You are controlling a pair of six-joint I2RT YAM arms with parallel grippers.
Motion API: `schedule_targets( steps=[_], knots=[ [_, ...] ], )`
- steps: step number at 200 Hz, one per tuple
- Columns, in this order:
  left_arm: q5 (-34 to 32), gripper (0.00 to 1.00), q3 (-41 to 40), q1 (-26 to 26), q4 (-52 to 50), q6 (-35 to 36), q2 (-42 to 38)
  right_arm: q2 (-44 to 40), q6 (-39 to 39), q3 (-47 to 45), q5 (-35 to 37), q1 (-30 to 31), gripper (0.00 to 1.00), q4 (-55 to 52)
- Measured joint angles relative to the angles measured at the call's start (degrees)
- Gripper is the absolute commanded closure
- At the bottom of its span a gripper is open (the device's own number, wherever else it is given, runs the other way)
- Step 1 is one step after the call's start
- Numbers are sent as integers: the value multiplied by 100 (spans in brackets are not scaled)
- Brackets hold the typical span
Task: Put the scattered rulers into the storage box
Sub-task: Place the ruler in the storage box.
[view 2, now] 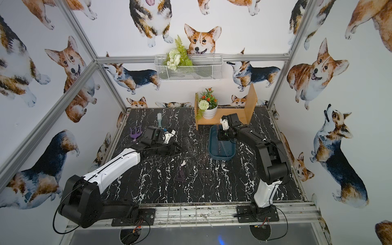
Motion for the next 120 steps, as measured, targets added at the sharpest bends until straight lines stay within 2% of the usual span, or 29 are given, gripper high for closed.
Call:
schedule_targets(
  steps=[25, 38, 89, 101, 120],
  knots=[
    [0, 62, 0, 0, 22, 0, 0, 46, -13, 13, 50, 44, 100, -46],
    [0, 62, -9, 0, 35, 0, 0, 37, -17, 13, 90, 48, 95, -46],
    [-20, 62, -31, 0, 33, 0, -26, -496, 2, -164, 258, 50, 49, -35],
    [-26, 62, -31, 0, 31, 0, -33, -686, 2, -214, 280, 50, 45, -35],
    [-59, 62, -31, 2, 2, 2, -55, -1025, 22, -280, 433, 50, 45, -35]
  ],
)
